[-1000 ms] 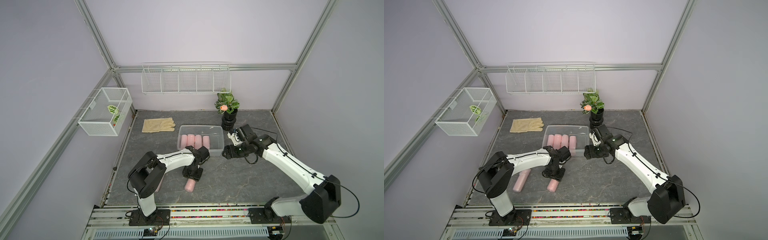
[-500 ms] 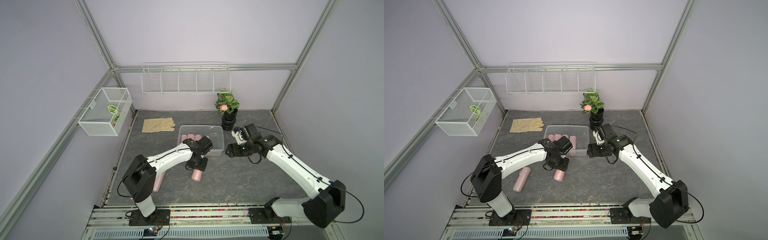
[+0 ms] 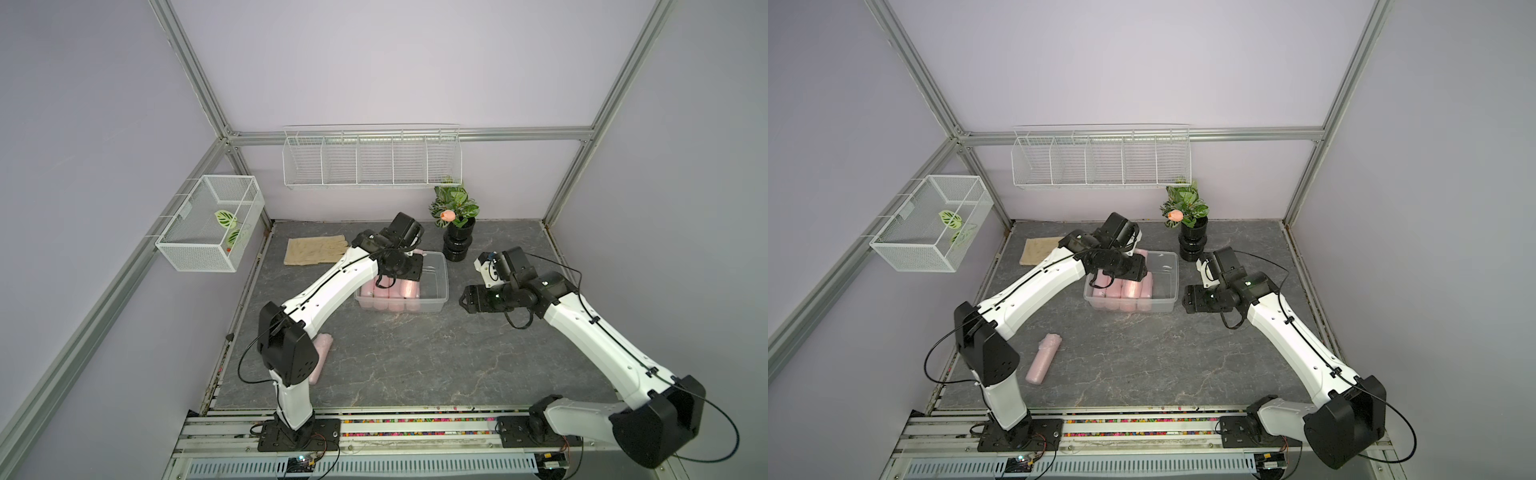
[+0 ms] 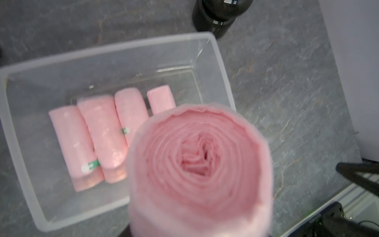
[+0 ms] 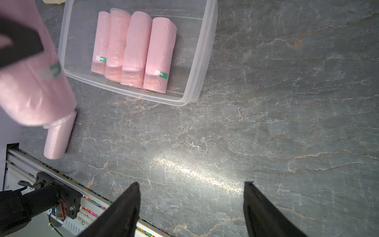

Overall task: Put the roll of trash bags into the storage box
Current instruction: Place the roll of trash bags in the storage box.

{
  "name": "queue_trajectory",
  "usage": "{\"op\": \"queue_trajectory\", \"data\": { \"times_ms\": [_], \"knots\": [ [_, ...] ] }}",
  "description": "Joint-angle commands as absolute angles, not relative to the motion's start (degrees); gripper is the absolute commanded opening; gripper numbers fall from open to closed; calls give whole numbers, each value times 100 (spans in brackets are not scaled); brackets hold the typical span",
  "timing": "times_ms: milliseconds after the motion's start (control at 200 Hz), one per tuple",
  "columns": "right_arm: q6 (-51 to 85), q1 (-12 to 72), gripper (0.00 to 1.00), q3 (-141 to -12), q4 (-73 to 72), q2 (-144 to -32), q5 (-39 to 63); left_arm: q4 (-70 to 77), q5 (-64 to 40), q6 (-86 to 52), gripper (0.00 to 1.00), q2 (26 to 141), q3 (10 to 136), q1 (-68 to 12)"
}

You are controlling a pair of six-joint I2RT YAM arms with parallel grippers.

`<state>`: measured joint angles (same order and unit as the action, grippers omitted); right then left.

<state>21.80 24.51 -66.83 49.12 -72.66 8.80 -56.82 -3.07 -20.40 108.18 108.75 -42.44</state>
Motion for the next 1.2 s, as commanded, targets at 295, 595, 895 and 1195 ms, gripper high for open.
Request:
{"op": "queue_trajectory", "data": {
  "times_ms": [295,595,895,1195],
  "knots": [
    [2165,2309,80,-6448,5055,-7123,868,-5356,-1666,-2064,49,12379,11963,-3728],
    [2171,2284,80,-6370,5036,-7119,914,-4862,-2206,-2321,49,12919,12138,-3648],
    [2175,2276,80,-6306,5010,-7109,923,-4868,-2370,-2469,49,13396,12164,-3652],
    [2164,2268,80,-6252,4974,-7099,965,-4893,-2266,-2735,52,13738,12166,-3647]
  ]
}}
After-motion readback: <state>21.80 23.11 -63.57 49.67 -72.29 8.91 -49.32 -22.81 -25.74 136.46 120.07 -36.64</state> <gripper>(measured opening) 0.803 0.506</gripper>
